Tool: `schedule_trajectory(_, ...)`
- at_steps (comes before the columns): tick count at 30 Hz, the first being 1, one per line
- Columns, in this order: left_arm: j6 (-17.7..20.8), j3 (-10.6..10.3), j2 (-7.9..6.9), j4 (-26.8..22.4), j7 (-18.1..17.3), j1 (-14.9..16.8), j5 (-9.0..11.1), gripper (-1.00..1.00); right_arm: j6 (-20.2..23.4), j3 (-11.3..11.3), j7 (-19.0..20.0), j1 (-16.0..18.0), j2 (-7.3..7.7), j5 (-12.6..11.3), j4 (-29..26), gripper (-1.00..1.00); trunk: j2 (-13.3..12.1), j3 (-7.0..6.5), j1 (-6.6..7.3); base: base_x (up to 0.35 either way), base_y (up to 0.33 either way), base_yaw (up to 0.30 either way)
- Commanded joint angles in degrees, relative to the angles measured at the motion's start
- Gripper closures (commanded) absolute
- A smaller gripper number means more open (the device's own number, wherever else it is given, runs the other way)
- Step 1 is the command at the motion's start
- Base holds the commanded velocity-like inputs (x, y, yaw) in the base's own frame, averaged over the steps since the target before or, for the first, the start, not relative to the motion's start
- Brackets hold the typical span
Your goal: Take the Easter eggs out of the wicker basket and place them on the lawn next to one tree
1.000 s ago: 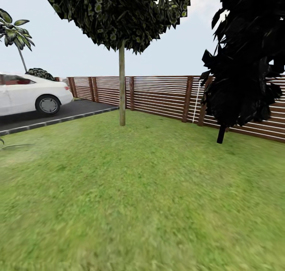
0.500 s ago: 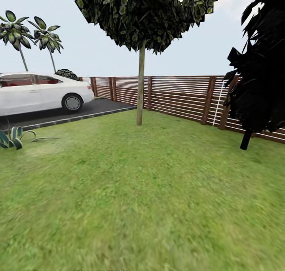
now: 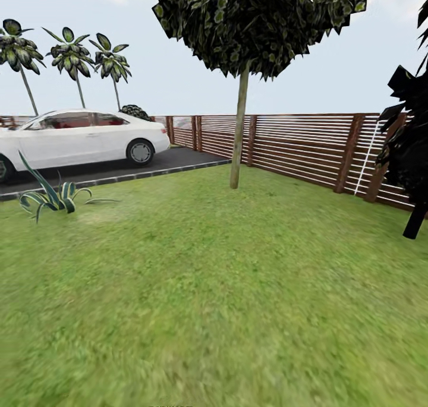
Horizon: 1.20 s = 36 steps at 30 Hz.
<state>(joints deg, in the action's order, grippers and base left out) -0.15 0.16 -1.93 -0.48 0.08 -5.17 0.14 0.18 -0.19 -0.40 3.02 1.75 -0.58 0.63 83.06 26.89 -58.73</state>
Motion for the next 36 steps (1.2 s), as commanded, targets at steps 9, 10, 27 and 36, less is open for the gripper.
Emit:
schedule_trajectory(9, -0.1, 0.1, 0.0, -0.6, 0.0, 0.0, 0.0, -1.0, 0.0, 0.0, 0.0, 0.1, 0.0, 0.0, 0.1, -1.0, 0.0, 0.04, 0.0, 0.0, 0.0, 0.298)
schedule_trajectory(10, -0.1, 0.1, 0.0, -0.6, 0.0, 0.0, 0.0, -1.0, 0.0, 0.1, 0.0, 0.1, 0.0, 0.0, 0.1, -1.0, 0.0, 0.04, 0.0, 0.0, 0.0, 0.298)
schedule_trajectory(27, -0.1, 0.0, -0.02, -0.9, 0.0, 0.0, 0.0, -1.0, 0.0, 0.2, 0.0, 0.1, 0.0, 0.1, 0.1, -1.0, 0.0, 0.04, 0.0, 0.0, 0.0, 0.298)
schedule_trajectory(36, -0.1, 0.0, -0.08, -1.0, 0.0, 0.0, 0.0, -1.0, 0.1, 0.1, 0.0, 0.1, 0.0, 0.0, 0.1, -1.0, 0.0, 0.04, 0.0, 0.0, 0.0, 0.299)
